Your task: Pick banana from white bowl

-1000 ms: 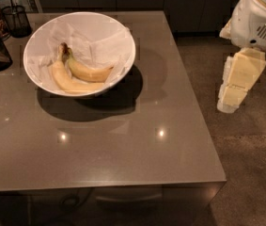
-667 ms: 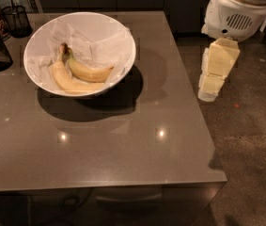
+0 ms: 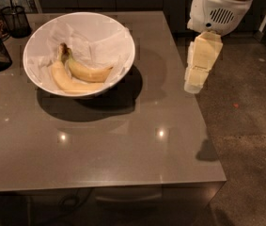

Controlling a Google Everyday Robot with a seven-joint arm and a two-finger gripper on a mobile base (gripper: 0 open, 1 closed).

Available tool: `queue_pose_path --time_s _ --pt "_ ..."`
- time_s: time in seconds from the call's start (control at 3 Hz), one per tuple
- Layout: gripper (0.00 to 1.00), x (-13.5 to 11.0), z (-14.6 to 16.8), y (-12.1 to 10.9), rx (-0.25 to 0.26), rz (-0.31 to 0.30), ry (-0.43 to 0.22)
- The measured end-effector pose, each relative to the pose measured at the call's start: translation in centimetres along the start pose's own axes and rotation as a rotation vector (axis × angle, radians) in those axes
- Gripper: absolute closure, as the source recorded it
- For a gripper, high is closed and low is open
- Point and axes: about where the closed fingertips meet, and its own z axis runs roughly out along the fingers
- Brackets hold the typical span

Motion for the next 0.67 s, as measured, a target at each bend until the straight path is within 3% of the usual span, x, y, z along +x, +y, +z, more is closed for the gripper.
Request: queue_pose_path --time_s 0.67 --pt "0.00 -9.2 1.6 -0.6 -0.040 -0.068 -0.049"
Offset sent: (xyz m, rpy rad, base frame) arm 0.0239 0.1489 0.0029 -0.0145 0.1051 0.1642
